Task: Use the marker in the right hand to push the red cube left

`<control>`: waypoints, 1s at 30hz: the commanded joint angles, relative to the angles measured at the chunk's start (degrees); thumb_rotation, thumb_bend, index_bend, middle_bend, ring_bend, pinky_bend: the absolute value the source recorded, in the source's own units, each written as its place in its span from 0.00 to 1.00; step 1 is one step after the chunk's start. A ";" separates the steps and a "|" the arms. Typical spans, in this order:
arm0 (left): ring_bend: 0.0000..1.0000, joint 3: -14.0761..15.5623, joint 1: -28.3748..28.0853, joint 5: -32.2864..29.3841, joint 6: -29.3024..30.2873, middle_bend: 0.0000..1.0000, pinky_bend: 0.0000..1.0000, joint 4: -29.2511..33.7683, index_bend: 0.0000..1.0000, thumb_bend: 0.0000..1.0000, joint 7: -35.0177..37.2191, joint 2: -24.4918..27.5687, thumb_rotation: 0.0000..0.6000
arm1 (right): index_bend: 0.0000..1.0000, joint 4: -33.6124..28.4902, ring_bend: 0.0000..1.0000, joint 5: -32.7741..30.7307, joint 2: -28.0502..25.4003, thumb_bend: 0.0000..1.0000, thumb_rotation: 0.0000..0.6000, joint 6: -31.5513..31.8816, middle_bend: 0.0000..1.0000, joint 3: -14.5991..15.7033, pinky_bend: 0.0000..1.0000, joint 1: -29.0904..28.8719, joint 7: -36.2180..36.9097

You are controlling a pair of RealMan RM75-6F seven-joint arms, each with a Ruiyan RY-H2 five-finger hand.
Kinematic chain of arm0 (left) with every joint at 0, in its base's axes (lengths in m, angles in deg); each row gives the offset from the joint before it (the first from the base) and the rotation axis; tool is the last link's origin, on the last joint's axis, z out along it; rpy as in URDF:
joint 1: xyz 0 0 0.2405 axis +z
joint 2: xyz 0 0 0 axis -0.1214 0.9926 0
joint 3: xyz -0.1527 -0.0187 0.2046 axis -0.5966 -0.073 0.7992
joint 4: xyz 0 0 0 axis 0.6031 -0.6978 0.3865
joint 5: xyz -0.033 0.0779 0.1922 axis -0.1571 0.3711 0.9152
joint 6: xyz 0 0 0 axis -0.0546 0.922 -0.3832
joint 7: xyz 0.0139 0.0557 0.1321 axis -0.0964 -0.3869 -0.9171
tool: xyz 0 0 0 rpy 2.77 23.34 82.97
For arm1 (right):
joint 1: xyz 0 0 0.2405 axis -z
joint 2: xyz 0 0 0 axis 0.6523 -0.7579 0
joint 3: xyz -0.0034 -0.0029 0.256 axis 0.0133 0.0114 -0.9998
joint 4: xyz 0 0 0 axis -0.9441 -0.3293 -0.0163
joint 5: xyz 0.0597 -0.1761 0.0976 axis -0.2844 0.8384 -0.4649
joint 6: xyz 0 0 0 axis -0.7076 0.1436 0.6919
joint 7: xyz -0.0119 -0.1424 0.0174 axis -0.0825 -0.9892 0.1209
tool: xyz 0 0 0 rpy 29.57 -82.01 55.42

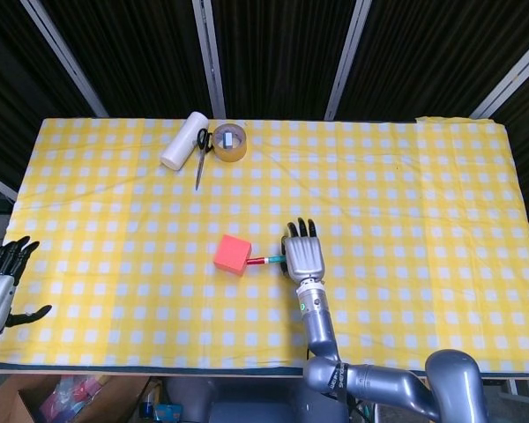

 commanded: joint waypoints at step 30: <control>0.00 0.05 0.38 -0.79 -0.15 0.00 0.00 0.23 0.00 0.00 0.62 0.46 1.00 | 0.63 0.28 0.02 2.02 0.47 0.56 1.00 0.60 0.18 -1.44 0.00 -3.48 -3.65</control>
